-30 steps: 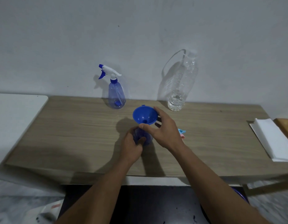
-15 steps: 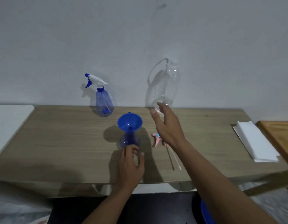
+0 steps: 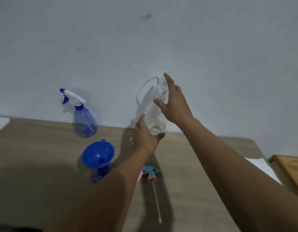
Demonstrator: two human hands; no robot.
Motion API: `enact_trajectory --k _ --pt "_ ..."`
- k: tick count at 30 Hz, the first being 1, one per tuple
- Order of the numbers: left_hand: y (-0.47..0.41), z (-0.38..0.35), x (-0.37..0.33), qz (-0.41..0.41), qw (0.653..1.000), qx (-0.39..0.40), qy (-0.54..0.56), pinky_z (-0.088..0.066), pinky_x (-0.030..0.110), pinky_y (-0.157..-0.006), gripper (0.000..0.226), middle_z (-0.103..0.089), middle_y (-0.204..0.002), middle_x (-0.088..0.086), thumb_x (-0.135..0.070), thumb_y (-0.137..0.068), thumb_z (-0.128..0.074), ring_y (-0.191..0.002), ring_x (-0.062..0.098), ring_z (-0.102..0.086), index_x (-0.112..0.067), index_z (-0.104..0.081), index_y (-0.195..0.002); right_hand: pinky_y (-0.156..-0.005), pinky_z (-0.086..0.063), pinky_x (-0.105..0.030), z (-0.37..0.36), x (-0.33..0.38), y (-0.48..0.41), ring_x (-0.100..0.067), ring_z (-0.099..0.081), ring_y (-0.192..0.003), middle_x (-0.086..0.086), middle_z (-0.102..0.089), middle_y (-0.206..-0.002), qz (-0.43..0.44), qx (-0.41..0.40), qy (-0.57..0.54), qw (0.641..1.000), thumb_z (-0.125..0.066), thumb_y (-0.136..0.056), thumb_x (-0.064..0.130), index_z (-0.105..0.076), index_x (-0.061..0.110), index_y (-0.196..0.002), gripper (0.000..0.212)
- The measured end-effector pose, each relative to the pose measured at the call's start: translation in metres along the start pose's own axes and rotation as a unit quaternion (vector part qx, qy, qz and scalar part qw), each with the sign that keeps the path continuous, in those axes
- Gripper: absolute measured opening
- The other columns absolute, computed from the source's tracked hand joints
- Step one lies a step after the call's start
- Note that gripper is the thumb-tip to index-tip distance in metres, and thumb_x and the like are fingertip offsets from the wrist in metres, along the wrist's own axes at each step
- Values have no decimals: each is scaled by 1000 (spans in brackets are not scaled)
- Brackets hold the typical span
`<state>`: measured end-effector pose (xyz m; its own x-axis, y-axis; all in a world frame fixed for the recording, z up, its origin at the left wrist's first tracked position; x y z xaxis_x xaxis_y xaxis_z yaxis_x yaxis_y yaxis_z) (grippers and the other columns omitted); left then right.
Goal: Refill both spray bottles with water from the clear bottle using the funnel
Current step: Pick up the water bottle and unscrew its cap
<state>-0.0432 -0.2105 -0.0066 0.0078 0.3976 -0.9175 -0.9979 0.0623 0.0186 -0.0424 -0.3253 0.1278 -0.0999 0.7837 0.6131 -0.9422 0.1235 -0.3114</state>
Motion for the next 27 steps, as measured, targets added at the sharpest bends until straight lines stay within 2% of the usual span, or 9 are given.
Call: enact_trajectory --k 2,6,11,15,22,27 --pt "-27 -9 1 7 1000 8 -20 -47 48 -106 116 -40 -152 1 -42 -59 -93 -137 24 -45 -26 -24 -151 -87 -35 -25 -3 -8 -8 -27 -54 -118 -16 -49 -139 15 9 2 1000 -68 -95 33 -16 32 -159 83" --pt "-47 -19 -1 18 1000 17 6 -40 47 -113 113 -39 -154 4 -33 -66 -92 -141 27 -40 -25 -21 -154 -82 -36 -24 -3 -16 -14 -19 -51 -101 -13 -53 -129 40 6 6 999 -70 -94 34 -21 34 -157 80" --pt "-36 -17 -7 11 1000 -3 -22 -48 45 -107 93 -54 -143 0 -43 -67 -89 -130 26 -53 -27 -37 -143 -83 -36 -23 5 -21 -7 -14 -50 -102 -8 -54 -133 51 1 2 999 -71 -93 34 -24 34 -156 78" --pt "-10 -15 -16 -15 999 8 -51 -51 41 -102 99 -57 -141 -2 -50 -63 -90 -125 23 -57 -28 -36 -142 -84 -36 -24 19 -22 10 -20 -55 -112 -6 -55 -132 50 -4 -13 999 -72 -91 35 -28 35 -154 77" --pt "50 -20 -25 -25 999 37 -9 -53 43 -98 97 -59 -131 -8 -48 -57 -93 -117 17 -59 -34 -37 -135 -85 -38 -24 56 -11 67 -16 -54 -106 -5 -55 -127 24 -12 -26 999 -76 -89 33 -31 37 -151 77" --pt "89 -27 -17 -11 998 65 -3 -53 43 -98 101 -59 -129 -9 -57 -47 -92 -116 16 -61 -38 -38 -130 -85 -38 -24 66 -12 110 -15 -54 -105 -3 -54 -125 -12 -8 -30 999 -75 -88 34 -31 38 -150 76"
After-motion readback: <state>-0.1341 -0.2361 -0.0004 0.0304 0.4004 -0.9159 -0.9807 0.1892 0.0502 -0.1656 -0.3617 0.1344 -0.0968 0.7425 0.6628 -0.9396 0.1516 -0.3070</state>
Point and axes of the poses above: each hand's wrist, its own y-axis away from the middle knuckle, its own z-axis out of the back of the hand, x = y × z, the point moved 4 cm from there along -y, towards the middle knuckle
